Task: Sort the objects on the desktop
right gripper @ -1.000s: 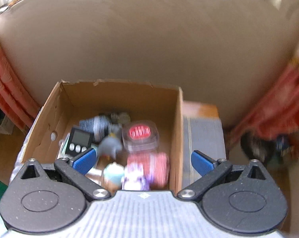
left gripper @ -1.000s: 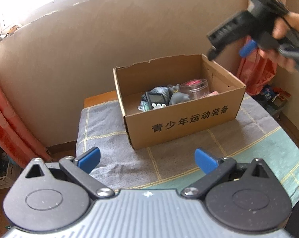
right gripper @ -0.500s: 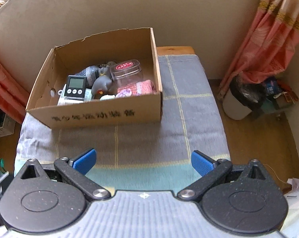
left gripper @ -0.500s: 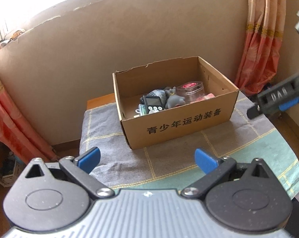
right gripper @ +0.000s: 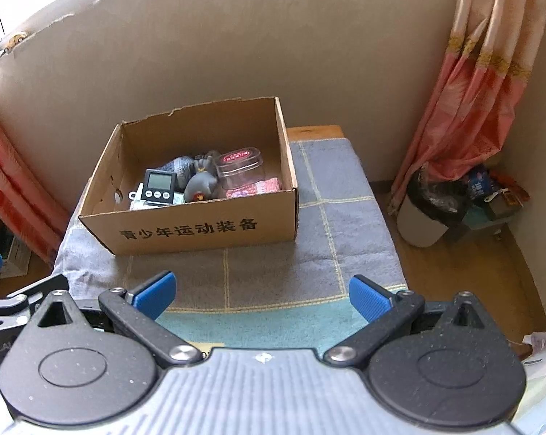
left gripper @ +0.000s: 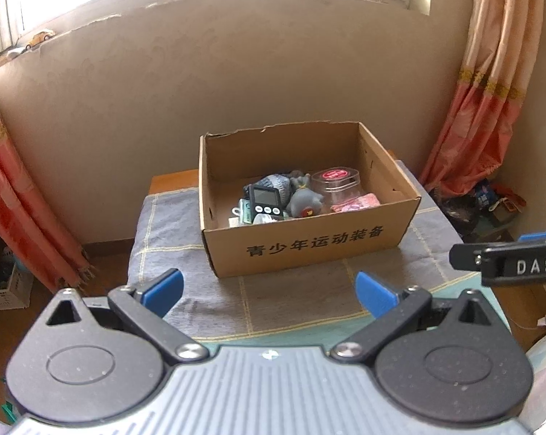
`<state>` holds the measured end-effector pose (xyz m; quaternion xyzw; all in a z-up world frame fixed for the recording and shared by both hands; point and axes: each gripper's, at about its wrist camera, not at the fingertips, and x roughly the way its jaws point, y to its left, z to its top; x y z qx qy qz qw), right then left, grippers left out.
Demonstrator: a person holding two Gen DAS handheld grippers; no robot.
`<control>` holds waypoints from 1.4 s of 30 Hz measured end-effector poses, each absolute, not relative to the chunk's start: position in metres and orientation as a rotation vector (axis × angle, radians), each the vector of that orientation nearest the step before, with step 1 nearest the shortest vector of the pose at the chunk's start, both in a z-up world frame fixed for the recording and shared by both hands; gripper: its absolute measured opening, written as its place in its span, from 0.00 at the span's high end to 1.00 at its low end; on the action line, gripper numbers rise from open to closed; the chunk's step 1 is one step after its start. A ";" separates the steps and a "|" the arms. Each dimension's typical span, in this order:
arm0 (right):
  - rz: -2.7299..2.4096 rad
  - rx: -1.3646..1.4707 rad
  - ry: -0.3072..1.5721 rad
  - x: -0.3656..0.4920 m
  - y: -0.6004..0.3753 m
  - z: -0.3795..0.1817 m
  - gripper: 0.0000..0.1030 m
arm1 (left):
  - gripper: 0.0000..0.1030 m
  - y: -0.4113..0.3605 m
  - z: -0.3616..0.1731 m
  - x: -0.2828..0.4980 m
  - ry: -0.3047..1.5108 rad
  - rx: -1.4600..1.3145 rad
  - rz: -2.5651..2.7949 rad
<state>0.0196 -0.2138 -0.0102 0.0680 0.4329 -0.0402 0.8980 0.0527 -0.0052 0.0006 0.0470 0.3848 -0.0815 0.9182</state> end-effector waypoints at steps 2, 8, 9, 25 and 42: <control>-0.093 0.136 0.888 0.014 -0.212 -0.008 0.00 | 0.02 -0.009 0.002 0.050 0.805 0.100 -0.168; -0.098 0.130 0.892 0.007 -0.206 -0.007 0.00 | 0.02 -0.015 0.004 0.047 0.845 0.066 -0.169; -0.105 0.126 0.893 0.006 -0.205 -0.007 0.00 | 0.02 -0.015 0.003 0.048 0.857 0.055 -0.165; -0.114 0.088 0.890 0.003 -0.196 -0.009 0.00 | 0.02 -0.003 -0.003 0.054 0.916 -0.017 -0.154; -0.107 0.090 0.902 0.003 -0.193 -0.013 0.00 | 0.02 -0.001 -0.005 0.054 0.919 -0.035 -0.157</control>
